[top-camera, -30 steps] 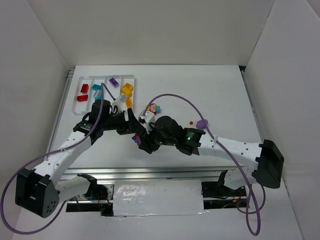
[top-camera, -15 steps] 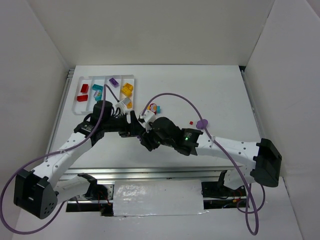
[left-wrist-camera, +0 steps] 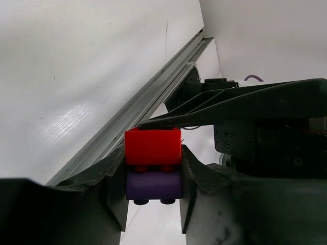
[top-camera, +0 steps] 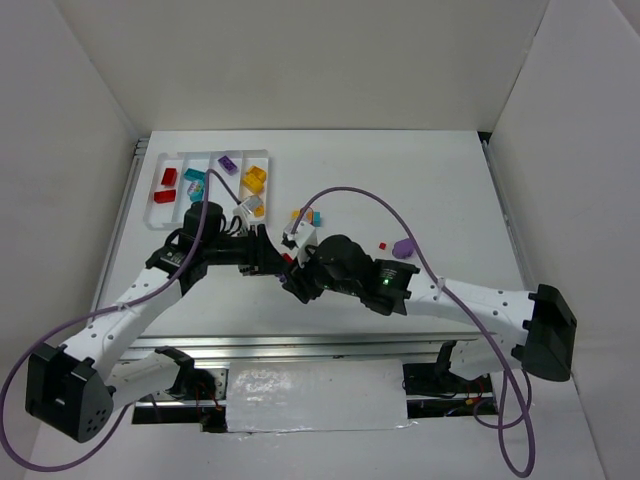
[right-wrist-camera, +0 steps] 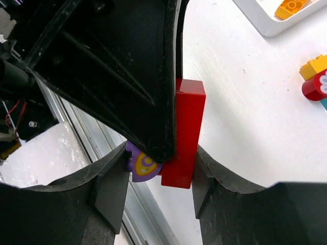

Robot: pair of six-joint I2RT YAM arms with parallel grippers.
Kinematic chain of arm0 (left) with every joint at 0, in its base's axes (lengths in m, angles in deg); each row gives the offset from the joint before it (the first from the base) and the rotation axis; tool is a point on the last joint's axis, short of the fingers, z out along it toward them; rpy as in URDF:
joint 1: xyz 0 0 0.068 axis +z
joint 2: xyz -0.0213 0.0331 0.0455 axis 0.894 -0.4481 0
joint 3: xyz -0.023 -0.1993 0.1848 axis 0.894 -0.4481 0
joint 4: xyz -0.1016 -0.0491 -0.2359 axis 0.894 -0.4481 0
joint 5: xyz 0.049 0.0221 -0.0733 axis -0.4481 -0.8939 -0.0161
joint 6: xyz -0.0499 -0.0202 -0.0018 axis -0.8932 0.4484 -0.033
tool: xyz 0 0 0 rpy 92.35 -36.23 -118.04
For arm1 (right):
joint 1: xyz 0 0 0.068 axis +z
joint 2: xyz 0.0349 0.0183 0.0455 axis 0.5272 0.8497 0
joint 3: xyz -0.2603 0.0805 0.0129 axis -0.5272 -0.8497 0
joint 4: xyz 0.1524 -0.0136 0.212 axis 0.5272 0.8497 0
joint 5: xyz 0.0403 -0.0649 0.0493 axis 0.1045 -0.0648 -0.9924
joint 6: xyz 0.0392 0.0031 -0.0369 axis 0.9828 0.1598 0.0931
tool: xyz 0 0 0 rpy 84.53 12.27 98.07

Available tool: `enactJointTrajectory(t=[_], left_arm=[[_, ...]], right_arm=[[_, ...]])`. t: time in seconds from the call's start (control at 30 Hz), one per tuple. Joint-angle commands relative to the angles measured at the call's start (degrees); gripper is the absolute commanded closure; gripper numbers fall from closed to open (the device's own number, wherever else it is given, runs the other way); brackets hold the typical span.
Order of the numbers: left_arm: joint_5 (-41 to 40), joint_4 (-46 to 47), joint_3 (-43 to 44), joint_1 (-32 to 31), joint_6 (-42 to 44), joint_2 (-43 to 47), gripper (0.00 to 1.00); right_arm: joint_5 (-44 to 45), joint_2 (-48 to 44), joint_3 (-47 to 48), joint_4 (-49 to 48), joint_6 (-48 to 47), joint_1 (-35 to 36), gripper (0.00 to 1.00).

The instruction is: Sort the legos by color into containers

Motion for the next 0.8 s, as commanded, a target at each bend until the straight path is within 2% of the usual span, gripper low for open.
enactJointTrajectory(t=[0.0, 0.03, 0.07, 0.1, 0.2, 0.23, 0.4, 0.57, 0.67, 0.77], left_arm=[[3.9, 6.0, 0.3, -0.3, -0.8, 0.8, 0.68], [3.8, 6.7, 0.3, -0.3, -0.9, 1.0, 0.81], [3.4, 7.1, 0.5, -0.3, -1.0, 1.6, 0.85], [2.5, 7.0, 0.5, -0.3, -1.1, 2.1, 0.91], [-0.2, 7.5, 0.6, -0.3, -1.9, 4.6, 0.98], [-0.1, 9.5, 0.6, -0.3, -2.2, 5.3, 1.0], [0.4, 13.4, 0.6, -0.3, -2.9, 8.4, 1.0], [2.8, 21.7, -3.1, -0.3, -3.4, 12.4, 1.0], [7.5, 27.8, -5.0, -0.4, -3.8, 12.6, 1.0], [9.1, 29.0, -6.0, -0.4, -4.0, 12.5, 1.0]], right_arm=[[-2.9, -2.4, -1.0, -4.1, -0.9, 0.1, 0.75], [-2.9, -2.5, -1.4, -4.6, -0.7, 0.1, 0.6], [-2.7, -3.0, -1.9, -5.4, -0.4, 0.1, 0.43], [-2.8, -4.0, -3.6, -6.2, 0.1, -0.1, 0.14], [-7.8, -7.0, -6.8, -8.3, 1.8, -1.8, 0.0], [-8.8, -7.8, -7.5, -10.0, 2.2, -2.3, 0.0], [-16.1, -14.5, -12.0, -11.1, 5.8, -6.8, 0.0], [-34.4, -23.5, -17.6, -18.2, 11.5, -13.1, 0.0], [-37.8, -25.6, -17.4, -20.6, 16.1, -14.8, 0.0], [-36.2, -25.2, -14.7, -20.0, 20.1, -15.5, 0.01]])
